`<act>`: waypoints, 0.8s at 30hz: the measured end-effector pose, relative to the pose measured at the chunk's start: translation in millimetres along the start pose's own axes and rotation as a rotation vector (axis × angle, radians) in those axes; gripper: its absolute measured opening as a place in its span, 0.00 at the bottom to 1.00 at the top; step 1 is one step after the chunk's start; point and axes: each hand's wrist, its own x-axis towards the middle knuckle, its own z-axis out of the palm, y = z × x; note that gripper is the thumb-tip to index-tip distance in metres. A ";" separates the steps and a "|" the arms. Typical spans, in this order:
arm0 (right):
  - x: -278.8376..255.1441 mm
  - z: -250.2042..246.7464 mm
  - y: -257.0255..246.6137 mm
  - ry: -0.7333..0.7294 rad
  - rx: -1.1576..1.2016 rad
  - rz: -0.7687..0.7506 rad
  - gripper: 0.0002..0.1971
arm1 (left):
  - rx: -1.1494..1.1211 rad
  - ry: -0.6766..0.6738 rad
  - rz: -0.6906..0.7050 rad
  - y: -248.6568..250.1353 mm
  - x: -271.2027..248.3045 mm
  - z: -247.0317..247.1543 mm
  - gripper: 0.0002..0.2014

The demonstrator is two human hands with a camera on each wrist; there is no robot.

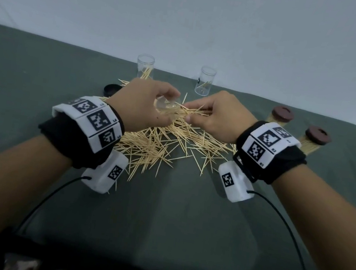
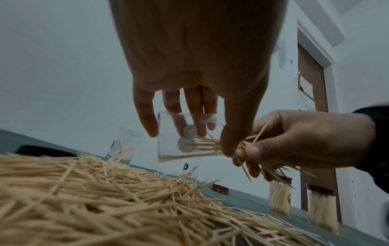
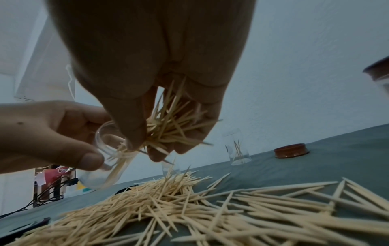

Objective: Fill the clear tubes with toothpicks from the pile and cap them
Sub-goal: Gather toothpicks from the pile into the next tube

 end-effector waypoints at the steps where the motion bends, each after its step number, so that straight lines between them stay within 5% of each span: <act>1: 0.6 0.1 -0.6 0.022 -0.003 -0.002 0.14 | 0.006 -0.004 0.006 1.0 -0.3 1.3 0.27; 17: 4.2 10.2 -8.4 0.106 -0.149 -0.189 0.11 | -0.071 -0.020 -0.020 5.0 2.0 1.7 0.23; 24: 7.6 15.9 -2.1 0.172 -0.125 -0.139 0.10 | -0.117 -0.023 -0.027 7.5 1.8 2.1 0.23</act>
